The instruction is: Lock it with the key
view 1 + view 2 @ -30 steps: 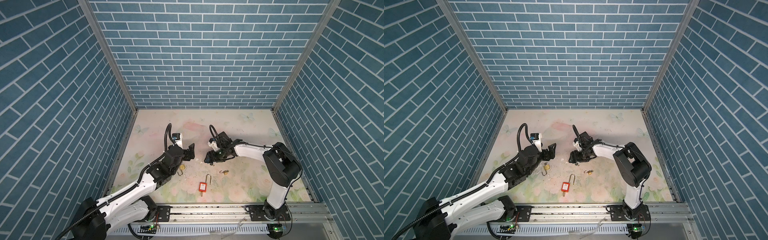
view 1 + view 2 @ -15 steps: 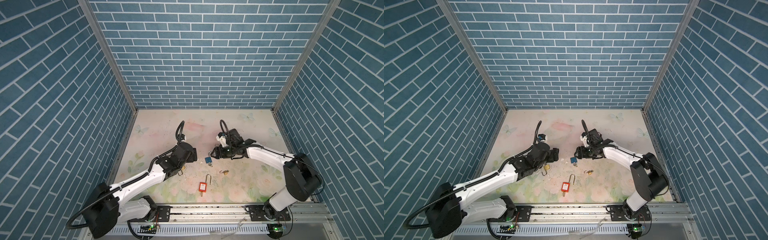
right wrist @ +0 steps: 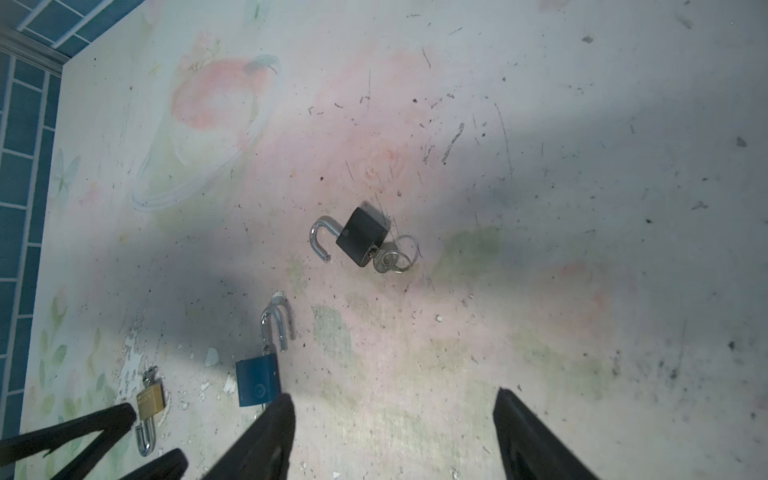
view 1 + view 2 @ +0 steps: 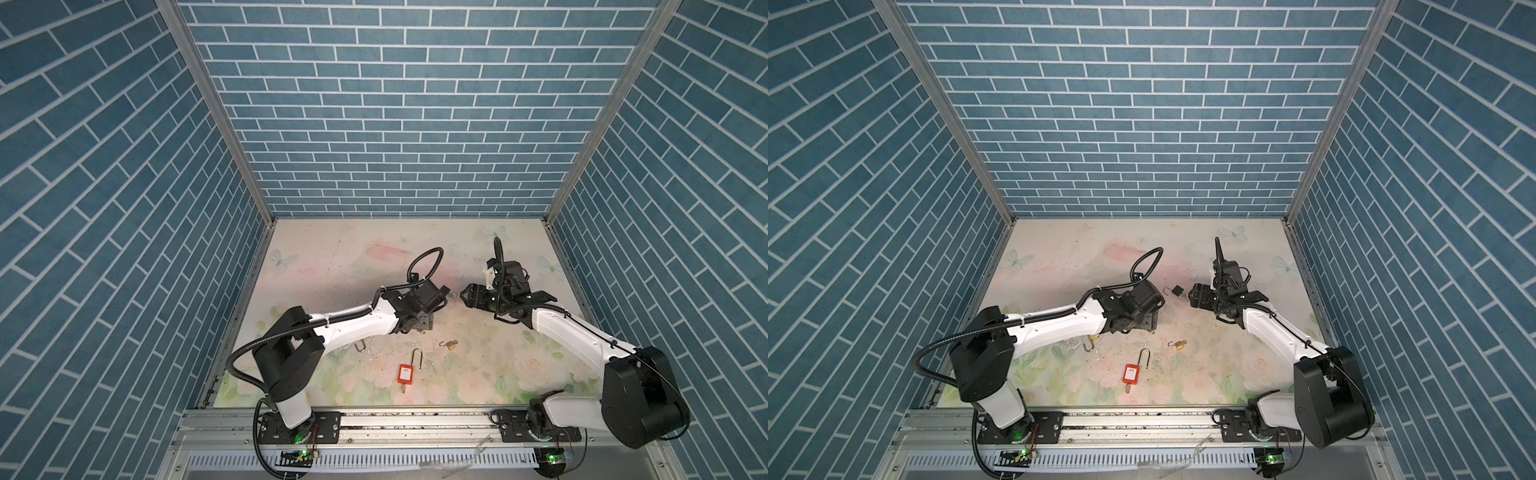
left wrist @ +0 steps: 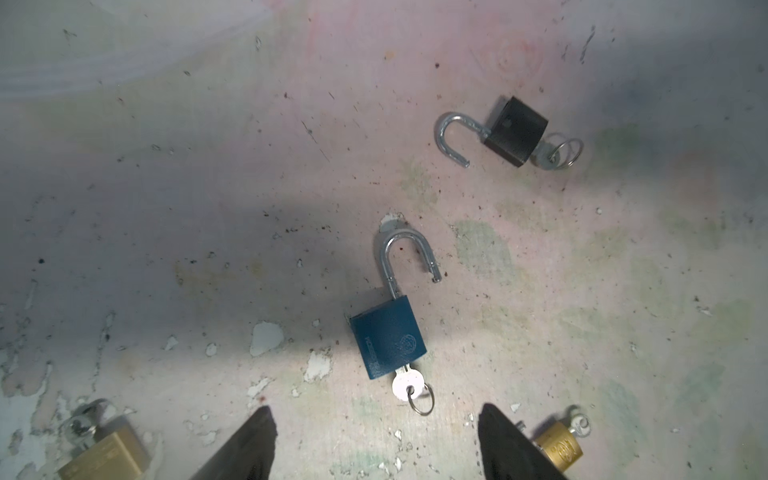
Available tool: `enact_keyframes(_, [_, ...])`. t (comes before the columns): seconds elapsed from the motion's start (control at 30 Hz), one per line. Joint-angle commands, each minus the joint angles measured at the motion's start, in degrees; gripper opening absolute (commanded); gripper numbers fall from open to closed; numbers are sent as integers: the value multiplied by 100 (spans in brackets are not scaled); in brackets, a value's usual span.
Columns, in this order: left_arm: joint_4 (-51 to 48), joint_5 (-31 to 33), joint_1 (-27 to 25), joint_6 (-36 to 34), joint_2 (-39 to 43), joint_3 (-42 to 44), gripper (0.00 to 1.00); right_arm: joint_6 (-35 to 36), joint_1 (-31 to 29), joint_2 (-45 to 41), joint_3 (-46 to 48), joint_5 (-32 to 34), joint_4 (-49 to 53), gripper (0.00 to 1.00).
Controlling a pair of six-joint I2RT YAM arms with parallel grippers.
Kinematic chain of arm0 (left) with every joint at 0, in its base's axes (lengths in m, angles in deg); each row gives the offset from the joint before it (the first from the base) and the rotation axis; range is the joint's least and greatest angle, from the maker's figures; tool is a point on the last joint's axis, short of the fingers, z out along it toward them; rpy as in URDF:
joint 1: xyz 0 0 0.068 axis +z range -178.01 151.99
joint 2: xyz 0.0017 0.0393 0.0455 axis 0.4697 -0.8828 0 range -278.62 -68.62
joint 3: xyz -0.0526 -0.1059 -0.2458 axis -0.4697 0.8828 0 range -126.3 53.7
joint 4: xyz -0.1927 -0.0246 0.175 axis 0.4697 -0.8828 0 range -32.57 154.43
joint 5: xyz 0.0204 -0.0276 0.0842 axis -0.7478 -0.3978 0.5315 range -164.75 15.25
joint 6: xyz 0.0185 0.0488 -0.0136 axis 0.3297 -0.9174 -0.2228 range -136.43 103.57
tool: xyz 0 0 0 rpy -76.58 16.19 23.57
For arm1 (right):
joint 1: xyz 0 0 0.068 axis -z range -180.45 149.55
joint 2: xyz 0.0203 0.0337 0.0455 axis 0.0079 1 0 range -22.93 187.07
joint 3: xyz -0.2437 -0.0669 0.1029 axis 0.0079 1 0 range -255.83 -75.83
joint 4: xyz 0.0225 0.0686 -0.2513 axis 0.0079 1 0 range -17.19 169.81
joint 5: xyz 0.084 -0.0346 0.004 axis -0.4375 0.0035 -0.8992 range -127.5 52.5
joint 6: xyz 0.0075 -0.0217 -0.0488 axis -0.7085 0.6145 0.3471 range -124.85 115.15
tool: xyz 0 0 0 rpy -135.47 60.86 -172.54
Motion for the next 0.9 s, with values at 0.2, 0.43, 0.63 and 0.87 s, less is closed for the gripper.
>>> enact_keyframes(0.2, [-1231, 77, -28, 792, -986, -981, 77, -136, 86, 91, 223, -306, -643, 76])
enact_keyframes(0.43, [-1653, -22, 45, 1000, -1587, -1580, 71, -82, 178, 105, 299, -426, -770, 76])
enact_keyframes(0.63, [-1963, -110, 122, 1195, -1972, -1940, 68, -29, 308, 43, 334, -549, -827, 75])
enact_keyframes(0.87, [-1893, -234, 188, 1241, -2132, -1945, 63, -24, 370, 4, 342, -634, -859, 75])
